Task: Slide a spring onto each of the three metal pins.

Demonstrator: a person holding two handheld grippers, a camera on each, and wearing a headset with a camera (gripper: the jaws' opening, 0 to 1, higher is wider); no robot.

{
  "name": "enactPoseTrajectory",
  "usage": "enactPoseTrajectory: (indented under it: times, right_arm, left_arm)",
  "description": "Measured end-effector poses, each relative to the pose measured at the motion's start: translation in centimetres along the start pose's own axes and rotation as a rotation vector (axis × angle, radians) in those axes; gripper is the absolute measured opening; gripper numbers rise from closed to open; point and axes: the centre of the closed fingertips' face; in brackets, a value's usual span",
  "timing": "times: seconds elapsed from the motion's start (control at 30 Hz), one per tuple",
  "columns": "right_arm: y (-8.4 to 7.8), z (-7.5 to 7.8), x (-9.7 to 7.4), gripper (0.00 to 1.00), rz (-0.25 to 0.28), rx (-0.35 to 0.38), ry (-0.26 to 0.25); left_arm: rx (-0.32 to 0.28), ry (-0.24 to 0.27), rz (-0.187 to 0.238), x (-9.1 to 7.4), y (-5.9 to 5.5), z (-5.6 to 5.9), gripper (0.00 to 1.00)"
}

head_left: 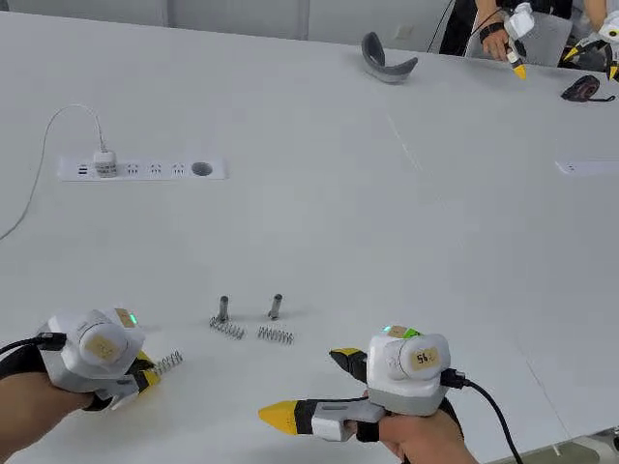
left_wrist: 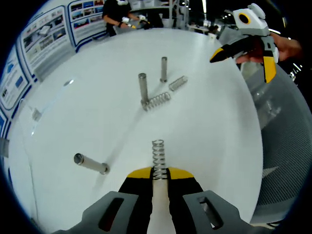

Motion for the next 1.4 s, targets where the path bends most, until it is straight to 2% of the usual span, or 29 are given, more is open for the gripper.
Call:
enactPoseTrajectory:
  times: [0.2, 0.37, 0.57, 0.73, 0.97, 1.4]
  right_arm:
    - [0.4, 0.0, -0.4, 0.91, 0.015, -0.006, -0.004]
    - [0.1, -0.4, -0.3, 0.90, 0.002, -0.011, 0.002]
    - [0.5, -0.5, -0.2, 0.90, 0.006, -0.015, 0.008]
    - [0.3, -0.8, -0.1, 0.90, 0.002, -0.015, 0.020]
    - [0.1, -1.3, 0.1, 0.89, -0.005, -0.005, 0.037]
    - [0.4, -1.9, 0.0, 0.87, 0.003, 0.021, 0.064]
  left_arm:
    - [-0.055, 0.010, 0.004, 0.1, -0.1, -0.1, 0.10]
    - [-0.099, 0.033, 0.011, -0.1, -0.5, -0.1, 0.10]
    - [-0.132, 0.056, 0.012, -0.7, -1.3, -0.2, 0.10]
    - [-0.152, 0.066, 0.021, -1.6, -1.5, 0.0, 0.10]
    - [-0.175, 0.072, 0.050, -2.7, -1.1, 0.8, 0.10]
    - [-0.138, 0.060, 0.100, -4.3, 0.6, 2.8, 0.10]
Point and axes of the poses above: the centre of the closed fingertips' face, and the gripper's own axes: x roughly forward along the fingers, z roughly to its right, y roughly out of its top, and after that the axes turned 7 degrees about -y, right-handed
